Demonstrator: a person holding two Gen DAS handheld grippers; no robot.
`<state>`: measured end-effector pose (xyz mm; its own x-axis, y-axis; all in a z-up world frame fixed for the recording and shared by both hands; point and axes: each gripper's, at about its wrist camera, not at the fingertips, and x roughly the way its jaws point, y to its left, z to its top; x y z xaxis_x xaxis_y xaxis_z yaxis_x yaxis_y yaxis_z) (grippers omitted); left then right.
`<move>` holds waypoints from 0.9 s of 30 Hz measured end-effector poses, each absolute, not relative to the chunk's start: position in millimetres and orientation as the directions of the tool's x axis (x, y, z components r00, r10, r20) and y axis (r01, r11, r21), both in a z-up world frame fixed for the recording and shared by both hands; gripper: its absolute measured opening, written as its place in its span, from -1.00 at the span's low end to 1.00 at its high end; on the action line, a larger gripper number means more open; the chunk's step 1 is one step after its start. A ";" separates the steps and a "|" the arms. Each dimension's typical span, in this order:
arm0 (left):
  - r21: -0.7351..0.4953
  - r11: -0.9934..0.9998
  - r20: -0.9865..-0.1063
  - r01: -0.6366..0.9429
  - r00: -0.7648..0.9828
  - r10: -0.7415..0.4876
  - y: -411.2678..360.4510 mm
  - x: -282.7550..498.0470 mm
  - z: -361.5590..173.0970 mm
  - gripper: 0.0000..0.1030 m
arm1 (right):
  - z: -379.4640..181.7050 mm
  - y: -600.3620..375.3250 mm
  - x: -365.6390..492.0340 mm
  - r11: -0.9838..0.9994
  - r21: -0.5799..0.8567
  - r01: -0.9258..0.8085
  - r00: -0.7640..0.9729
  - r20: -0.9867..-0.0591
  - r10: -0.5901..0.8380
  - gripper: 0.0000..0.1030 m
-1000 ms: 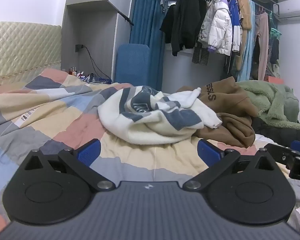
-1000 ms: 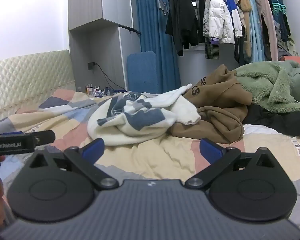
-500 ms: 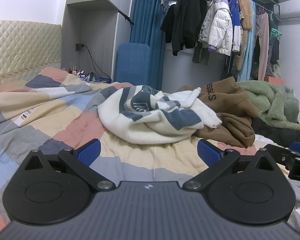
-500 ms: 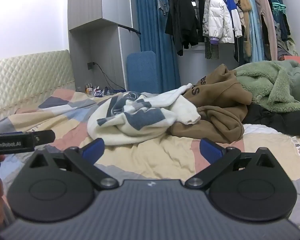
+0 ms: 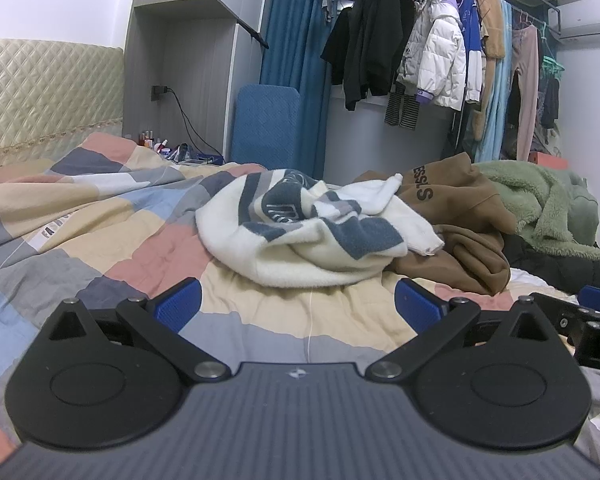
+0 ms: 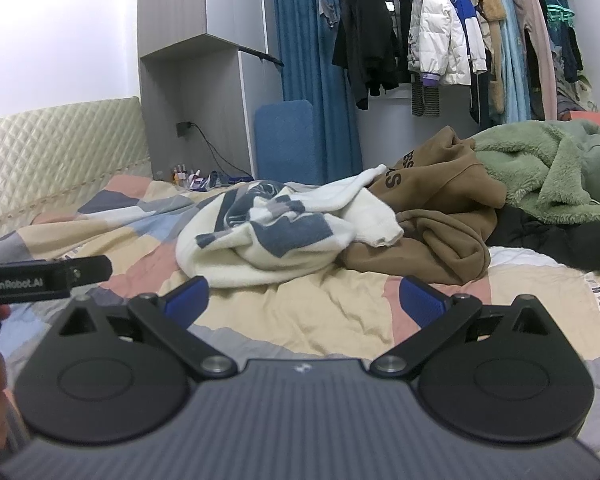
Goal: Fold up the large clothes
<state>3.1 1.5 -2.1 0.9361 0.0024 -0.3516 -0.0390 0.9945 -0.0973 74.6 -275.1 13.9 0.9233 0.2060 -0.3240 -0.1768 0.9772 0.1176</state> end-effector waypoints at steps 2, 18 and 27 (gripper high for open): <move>-0.097 0.994 -0.352 -0.039 0.936 0.002 1.5 3.2 -2.1 1.00 | 13.7 -275.0 74.7 0.977 0.117 -0.176 0.924 -0.324 0.205 1.00; -0.101 0.994 -0.352 -0.039 0.936 0.001 0.9 5.2 -8.5 1.00 | 9.1 -271.8 75.9 0.977 0.115 -0.179 0.919 -0.334 0.208 1.00; -0.101 0.994 -0.352 -0.039 0.936 0.001 1.2 5.1 -8.2 1.00 | 9.0 -271.8 76.3 0.977 0.115 -0.180 0.919 -0.334 0.208 1.00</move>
<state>5.1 1.2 -8.2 0.9358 0.0011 -0.3525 -0.0394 0.9941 -0.1013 76.3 -271.8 9.0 0.9193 0.2082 -0.3340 -0.1796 0.9770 0.1149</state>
